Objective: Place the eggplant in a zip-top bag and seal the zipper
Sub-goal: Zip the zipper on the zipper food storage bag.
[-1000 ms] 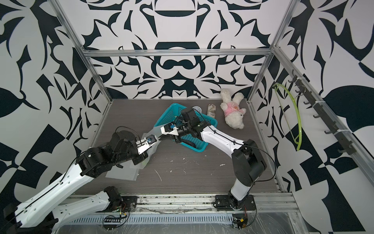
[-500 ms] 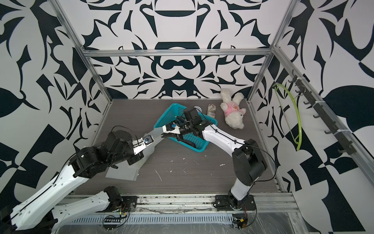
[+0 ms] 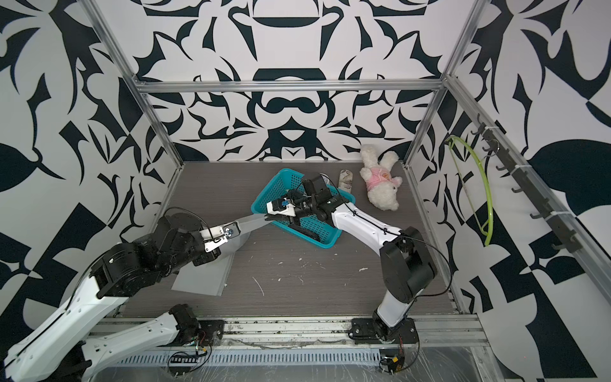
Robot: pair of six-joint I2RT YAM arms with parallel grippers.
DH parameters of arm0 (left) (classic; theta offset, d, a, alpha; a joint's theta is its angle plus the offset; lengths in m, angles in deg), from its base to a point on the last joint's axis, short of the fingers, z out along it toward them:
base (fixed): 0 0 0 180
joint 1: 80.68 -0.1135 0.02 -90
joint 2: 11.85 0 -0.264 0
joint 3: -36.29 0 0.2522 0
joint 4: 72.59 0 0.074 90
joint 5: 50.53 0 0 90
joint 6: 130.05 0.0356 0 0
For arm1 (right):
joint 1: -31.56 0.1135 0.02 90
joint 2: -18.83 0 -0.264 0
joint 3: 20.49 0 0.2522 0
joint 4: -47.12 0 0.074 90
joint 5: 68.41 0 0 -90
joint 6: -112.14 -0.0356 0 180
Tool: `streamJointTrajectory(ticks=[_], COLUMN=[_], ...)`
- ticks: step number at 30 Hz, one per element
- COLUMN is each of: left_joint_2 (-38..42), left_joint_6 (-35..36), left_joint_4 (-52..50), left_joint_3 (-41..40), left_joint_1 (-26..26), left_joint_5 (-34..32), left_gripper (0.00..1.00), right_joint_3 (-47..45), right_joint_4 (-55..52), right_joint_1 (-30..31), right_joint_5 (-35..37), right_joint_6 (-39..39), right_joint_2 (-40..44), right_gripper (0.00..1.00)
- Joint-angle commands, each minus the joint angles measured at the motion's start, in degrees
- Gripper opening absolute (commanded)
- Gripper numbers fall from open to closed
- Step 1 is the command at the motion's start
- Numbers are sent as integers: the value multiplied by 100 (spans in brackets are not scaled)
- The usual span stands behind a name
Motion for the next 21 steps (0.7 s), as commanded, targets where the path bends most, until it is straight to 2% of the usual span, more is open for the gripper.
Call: streamJointTrajectory(ticks=[1,13,21], left_joint_2=[66,-273,-279], left_joint_6=[417,1160,1317], left_joint_4=[-384,-81,106], left_joint_3=[266,497,408], left_joint_1=[-315,-2016,-2439], left_joint_5=[-409,821,1142], left_gripper=[0,0,0], right_joint_3=[-143,-372,-381], right_joint_4=[-181,-233,-220], right_joint_1=[-297,-323,-384], right_joint_5=[549,1112,1166], right_joint_6=[-150,-248,-447], right_joint_2=[180,227,199], right_gripper=[6,7,7])
